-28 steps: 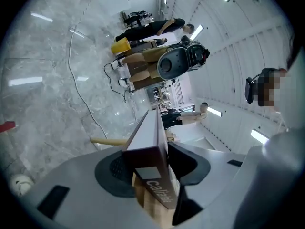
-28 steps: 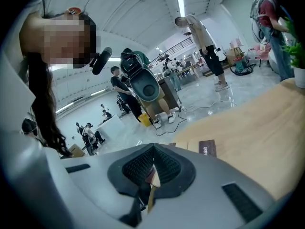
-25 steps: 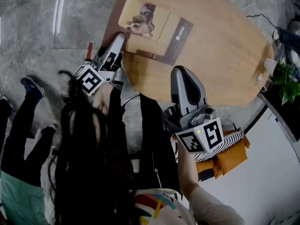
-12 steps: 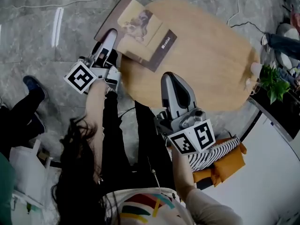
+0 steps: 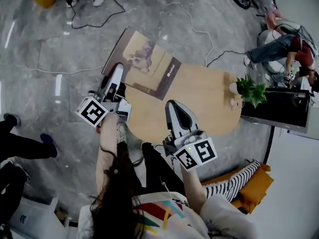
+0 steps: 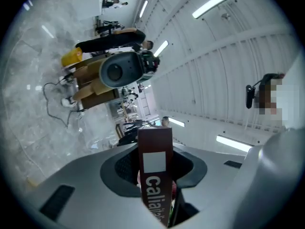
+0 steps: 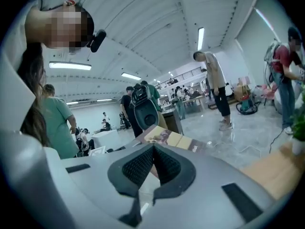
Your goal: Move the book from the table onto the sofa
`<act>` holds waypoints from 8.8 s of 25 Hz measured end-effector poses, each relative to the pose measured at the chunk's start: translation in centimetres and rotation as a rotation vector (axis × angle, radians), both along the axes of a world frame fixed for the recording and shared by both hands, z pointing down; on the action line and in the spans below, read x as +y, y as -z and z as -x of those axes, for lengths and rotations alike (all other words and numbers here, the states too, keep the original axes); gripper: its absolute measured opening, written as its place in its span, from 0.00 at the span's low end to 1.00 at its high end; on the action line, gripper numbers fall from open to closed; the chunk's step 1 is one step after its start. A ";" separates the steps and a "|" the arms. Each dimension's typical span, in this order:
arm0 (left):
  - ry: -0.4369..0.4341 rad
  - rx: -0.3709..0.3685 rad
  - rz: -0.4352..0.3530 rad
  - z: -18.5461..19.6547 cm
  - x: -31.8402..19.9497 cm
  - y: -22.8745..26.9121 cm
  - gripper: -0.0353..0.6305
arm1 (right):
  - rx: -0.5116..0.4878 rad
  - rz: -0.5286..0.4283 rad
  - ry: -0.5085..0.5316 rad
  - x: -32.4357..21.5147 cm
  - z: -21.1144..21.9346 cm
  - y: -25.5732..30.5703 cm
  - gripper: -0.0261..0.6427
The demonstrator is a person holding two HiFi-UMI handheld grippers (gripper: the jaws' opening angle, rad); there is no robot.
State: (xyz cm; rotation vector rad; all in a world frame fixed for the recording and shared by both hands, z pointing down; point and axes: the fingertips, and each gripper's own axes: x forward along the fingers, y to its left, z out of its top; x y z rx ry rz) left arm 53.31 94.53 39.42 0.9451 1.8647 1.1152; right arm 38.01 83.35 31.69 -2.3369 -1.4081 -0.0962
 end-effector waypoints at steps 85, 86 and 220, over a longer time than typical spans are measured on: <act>-1.586 -0.111 1.276 95.9 -89.7 36.6 0.27 | -0.515 0.131 -2.160 -91.3 69.9 23.3 0.06; -1.595 -0.097 1.270 96.4 -90.0 35.9 0.28 | -0.507 0.124 -2.166 -91.9 70.2 22.8 0.06; -1.767 -0.605 1.521 83.7 -133.5 39.6 0.07 | -0.724 0.158 -2.656 -127.0 60.1 25.6 0.06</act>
